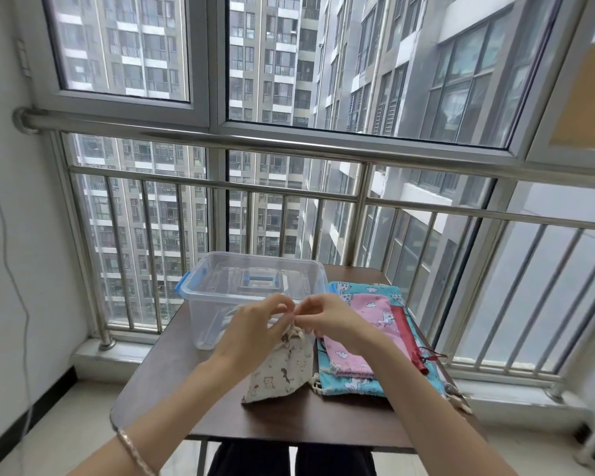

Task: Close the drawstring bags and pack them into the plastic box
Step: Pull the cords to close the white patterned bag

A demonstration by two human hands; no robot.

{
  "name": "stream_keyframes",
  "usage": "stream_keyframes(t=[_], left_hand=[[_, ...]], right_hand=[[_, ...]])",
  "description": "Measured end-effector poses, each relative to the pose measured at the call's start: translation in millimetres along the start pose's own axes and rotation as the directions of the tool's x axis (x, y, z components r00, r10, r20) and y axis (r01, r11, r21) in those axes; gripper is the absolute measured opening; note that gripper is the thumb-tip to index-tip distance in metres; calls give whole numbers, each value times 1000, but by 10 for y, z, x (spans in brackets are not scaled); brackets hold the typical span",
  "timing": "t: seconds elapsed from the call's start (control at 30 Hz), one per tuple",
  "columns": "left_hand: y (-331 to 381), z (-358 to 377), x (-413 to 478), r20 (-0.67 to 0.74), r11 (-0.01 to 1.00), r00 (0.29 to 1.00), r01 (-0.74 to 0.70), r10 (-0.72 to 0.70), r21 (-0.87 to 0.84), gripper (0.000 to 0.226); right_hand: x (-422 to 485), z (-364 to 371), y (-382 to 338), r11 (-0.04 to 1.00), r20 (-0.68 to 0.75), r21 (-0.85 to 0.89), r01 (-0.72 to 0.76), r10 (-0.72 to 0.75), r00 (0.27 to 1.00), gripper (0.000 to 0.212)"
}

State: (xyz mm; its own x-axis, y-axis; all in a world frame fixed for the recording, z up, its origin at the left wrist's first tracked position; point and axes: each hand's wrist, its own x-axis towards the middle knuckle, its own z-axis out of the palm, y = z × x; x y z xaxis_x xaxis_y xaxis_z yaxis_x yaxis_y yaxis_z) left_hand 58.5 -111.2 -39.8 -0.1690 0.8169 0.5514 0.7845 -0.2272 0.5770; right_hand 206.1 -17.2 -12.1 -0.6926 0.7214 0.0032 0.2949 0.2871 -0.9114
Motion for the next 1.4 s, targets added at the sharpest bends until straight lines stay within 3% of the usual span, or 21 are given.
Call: stream_keyframes(t=[0.13, 0.2, 0.5, 0.73, 0.87, 1.03, 1.23, 1.4], left_hand=[[0, -60, 48, 105, 943, 985, 160, -134, -292, 16], [-12, -71, 81, 120, 920, 981, 183, -150, -346, 17], [-3, -34, 94, 74, 942, 997, 25, -1, -333, 20], [-11, -48, 141, 187, 905, 969, 221, -161, -365, 28], [7, -91, 226, 370, 840, 897, 385, -242, -383, 40], [54, -203, 317, 499, 834, 833, 438, -238, -334, 52], [88, -273, 367, 558, 837, 801, 446, -216, -316, 55], [66, -274, 370, 525, 924, 836, 312, -157, -221, 32]], right_hand=[[-54, -17, -21, 987, -13, 135, 82, -81, 997, 23], [-67, -24, -24, 983, 1, 139, 117, -119, 993, 23], [-77, -62, 19, 988, -18, 43, 148, -147, 989, 20], [-108, -26, 64, 954, -107, -135, 268, -283, 953, 22], [-126, 28, 95, 860, -124, -376, 344, -415, 901, 23], [-132, 22, 75, 809, -70, -449, 380, -456, 887, 16], [-146, 8, 44, 879, -70, -293, 376, -412, 908, 12], [-131, 3, 60, 962, -70, -2, 274, -274, 959, 20]])
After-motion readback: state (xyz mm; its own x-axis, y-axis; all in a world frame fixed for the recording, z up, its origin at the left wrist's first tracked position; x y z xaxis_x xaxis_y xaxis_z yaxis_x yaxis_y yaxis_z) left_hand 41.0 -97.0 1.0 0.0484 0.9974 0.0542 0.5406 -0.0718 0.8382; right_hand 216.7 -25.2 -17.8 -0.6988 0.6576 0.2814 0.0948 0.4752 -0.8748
